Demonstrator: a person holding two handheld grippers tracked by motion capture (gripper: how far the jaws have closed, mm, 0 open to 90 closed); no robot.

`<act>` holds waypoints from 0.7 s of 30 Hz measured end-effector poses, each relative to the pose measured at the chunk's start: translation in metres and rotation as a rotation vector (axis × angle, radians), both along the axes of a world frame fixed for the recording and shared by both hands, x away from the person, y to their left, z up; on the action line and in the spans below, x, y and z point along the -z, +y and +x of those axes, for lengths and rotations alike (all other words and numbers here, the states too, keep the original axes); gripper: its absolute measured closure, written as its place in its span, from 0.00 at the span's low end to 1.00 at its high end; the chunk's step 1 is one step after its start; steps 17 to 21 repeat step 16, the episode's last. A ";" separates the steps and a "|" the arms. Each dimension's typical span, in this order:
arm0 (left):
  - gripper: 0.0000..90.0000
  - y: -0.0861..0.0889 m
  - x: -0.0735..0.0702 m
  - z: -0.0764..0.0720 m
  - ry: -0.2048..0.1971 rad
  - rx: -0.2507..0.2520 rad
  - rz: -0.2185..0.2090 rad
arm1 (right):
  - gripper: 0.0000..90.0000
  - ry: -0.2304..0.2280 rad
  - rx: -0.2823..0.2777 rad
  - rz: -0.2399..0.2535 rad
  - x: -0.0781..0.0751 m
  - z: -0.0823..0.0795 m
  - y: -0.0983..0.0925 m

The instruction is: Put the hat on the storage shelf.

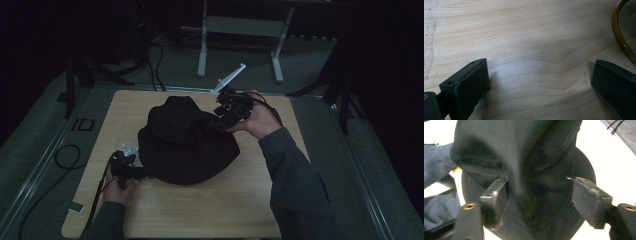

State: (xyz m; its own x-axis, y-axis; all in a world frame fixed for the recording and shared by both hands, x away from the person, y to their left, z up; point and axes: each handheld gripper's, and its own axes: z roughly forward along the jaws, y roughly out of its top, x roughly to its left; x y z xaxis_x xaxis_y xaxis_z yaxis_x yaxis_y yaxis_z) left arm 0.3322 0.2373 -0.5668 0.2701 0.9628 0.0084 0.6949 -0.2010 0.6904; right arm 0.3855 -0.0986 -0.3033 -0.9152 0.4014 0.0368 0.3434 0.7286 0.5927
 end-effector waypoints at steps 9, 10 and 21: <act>0.02 0.001 0.000 -0.001 -0.004 -0.001 -0.003 | 0.25 0.014 -0.013 -0.026 0.009 -0.007 -0.016; 0.02 0.001 0.000 -0.001 -0.004 -0.004 -0.002 | 0.25 0.018 -0.014 -0.028 0.010 -0.008 -0.018; 0.02 0.001 0.000 -0.002 -0.004 -0.006 -0.003 | 0.25 0.022 -0.030 -0.030 0.011 -0.011 -0.021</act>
